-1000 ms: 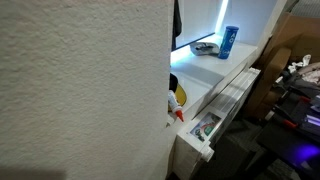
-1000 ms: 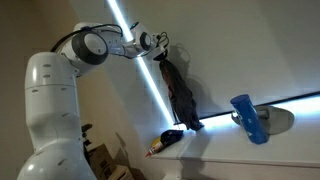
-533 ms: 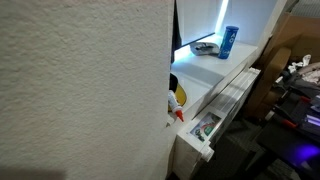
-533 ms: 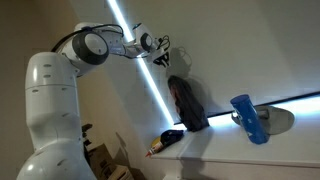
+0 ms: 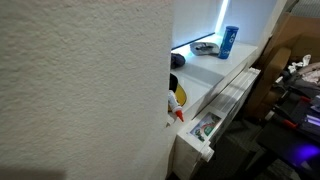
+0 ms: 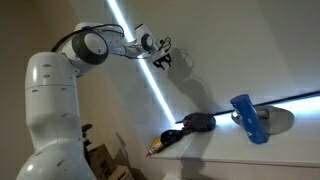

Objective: Place the t-shirt on the left side of the windowsill

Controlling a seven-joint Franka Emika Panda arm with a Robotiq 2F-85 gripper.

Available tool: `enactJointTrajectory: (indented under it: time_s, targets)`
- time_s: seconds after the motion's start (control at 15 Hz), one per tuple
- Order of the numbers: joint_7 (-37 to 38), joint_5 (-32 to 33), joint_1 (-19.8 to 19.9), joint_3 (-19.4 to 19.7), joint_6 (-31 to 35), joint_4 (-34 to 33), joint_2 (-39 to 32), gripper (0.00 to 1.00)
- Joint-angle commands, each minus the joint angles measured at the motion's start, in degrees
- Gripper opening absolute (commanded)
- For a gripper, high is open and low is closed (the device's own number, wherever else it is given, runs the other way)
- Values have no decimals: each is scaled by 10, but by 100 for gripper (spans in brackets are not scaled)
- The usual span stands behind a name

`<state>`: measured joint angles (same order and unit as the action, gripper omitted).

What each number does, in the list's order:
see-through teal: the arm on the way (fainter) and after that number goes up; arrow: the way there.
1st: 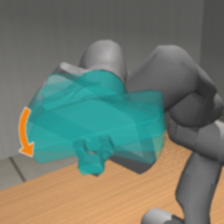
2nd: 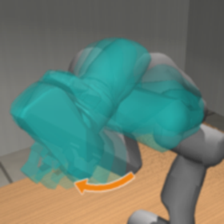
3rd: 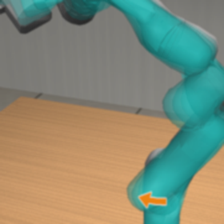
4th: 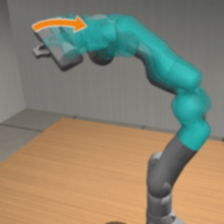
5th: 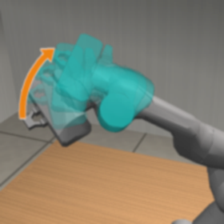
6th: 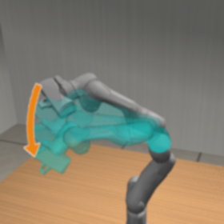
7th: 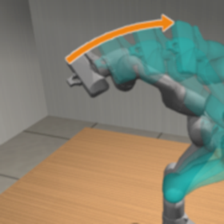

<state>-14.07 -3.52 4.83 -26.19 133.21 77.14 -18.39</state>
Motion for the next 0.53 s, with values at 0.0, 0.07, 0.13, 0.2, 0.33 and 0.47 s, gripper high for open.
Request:
enactJointTrajectory:
  time_s: [0.0,0.07,0.13,0.2,0.33,0.47]
  targets:
    - [0,0,0,0,0,0,0,59]
    - [0,0,0,0,0,0,0,59]
    - [0,0,0,0,0,0,0,59]
    - [0,0,0,0,0,0,0,84]
    - [-7,-26,15,-5,9,36,16,92]
    - [-14,-45,28,-3,16,78,34,100]
